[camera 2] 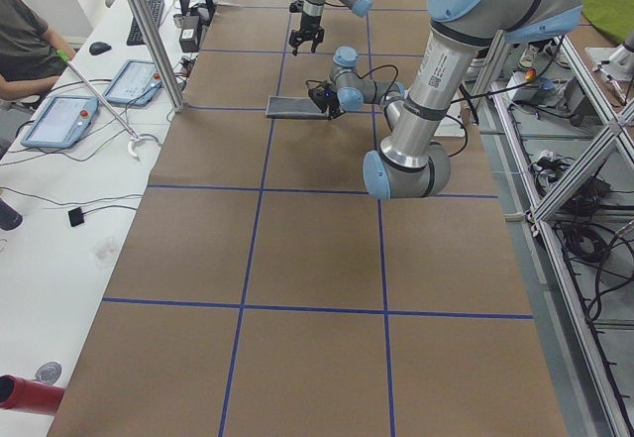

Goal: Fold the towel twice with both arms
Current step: 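Lower the left gripper and close it on the strip's near end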

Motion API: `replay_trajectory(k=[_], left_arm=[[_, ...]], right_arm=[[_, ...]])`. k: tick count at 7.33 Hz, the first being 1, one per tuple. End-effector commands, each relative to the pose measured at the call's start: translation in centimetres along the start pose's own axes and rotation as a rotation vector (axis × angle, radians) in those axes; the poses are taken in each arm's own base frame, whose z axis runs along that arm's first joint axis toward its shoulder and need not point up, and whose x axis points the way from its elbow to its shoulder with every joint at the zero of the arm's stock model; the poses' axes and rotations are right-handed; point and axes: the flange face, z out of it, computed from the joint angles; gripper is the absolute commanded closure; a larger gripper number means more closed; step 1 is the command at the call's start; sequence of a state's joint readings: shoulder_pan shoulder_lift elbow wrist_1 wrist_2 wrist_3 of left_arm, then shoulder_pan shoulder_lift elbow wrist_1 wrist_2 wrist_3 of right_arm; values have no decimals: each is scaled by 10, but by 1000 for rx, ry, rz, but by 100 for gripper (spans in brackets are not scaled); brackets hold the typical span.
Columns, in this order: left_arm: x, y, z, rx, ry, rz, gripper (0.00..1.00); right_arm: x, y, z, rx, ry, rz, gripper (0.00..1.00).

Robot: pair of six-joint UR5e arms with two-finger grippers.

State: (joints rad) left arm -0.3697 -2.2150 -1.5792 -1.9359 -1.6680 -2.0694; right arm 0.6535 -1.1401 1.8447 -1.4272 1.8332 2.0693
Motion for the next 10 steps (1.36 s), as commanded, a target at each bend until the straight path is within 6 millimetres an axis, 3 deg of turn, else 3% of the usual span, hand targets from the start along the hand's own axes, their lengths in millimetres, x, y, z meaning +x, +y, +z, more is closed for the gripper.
replay_trajectory(k=[1, 2, 6, 8, 10], left_arm=[[0, -1, 0, 7, 3, -2, 78], [1, -1, 0, 7, 5, -1, 96], [16, 5, -20, -9, 45, -5, 100], [48, -25, -39, 33, 98, -98, 100], [89, -70, -40, 96, 124, -146, 100]], right_arm=[[1, 0, 0, 1, 1, 0, 0], [1, 0, 1, 1, 1, 0, 0], [2, -2, 1, 2, 4, 1, 0], [4, -3, 1, 2, 7, 1, 0], [5, -5, 1, 2, 8, 3, 0]])
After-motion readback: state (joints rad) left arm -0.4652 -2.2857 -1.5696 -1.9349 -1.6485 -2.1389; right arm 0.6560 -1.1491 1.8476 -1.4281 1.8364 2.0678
